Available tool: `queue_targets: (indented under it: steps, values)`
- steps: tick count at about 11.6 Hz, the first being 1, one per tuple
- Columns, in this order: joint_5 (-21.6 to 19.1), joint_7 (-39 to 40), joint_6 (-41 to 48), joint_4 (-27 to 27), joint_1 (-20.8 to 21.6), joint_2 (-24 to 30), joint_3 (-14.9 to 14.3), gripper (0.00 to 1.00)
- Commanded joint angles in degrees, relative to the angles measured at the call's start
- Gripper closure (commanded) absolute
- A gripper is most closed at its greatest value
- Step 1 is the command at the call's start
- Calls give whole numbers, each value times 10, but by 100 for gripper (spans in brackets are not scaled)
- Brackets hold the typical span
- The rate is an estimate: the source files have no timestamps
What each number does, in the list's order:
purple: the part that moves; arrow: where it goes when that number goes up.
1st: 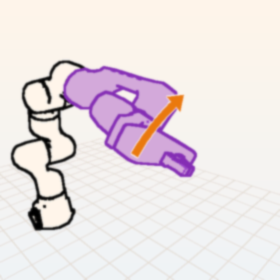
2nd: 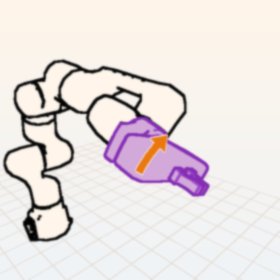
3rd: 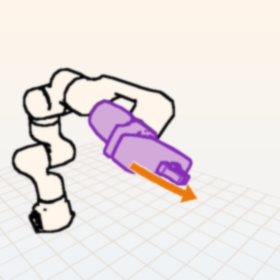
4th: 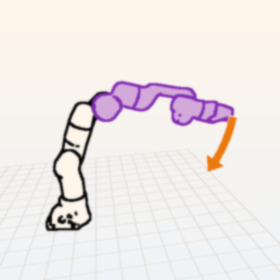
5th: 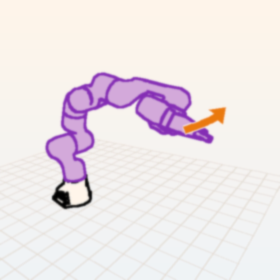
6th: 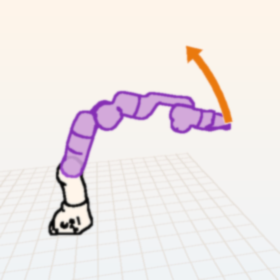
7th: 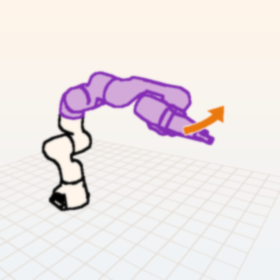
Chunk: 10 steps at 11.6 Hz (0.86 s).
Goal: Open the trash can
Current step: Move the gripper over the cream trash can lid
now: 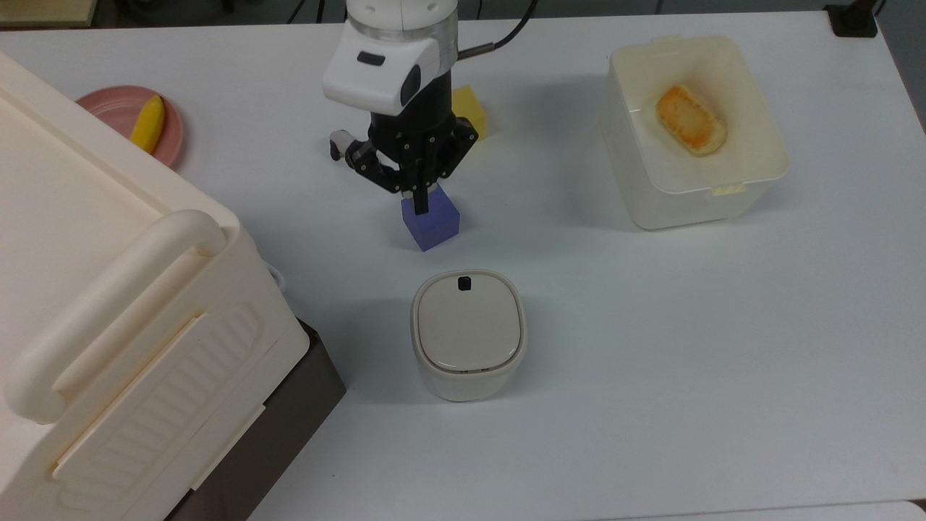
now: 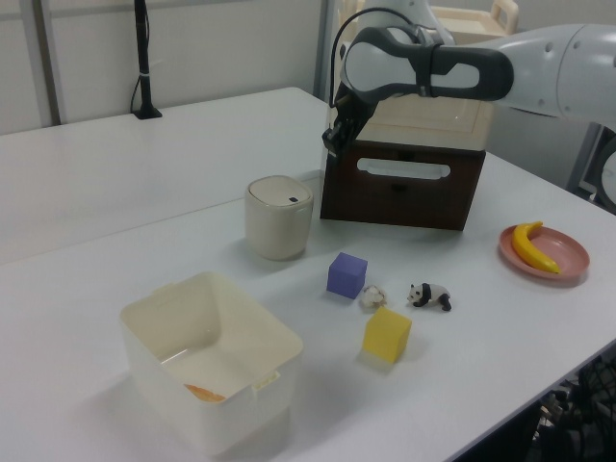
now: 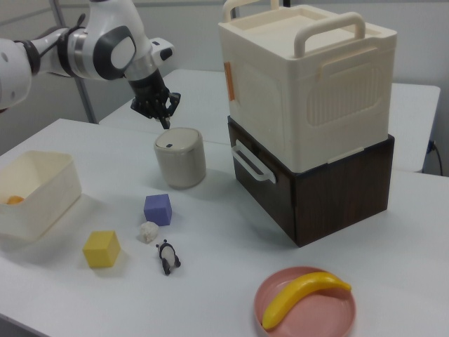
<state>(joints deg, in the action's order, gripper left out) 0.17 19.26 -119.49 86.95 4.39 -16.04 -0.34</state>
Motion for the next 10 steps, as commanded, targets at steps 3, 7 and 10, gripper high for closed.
queue_targets:
  steps: [3,7,10]
  values:
    - [-10,61,-38,1,-11,-32,0,100]
    - [-10,83,-76,-2,-10,-55,4,100]
    - [-10,88,-88,-2,-12,-58,22,100]
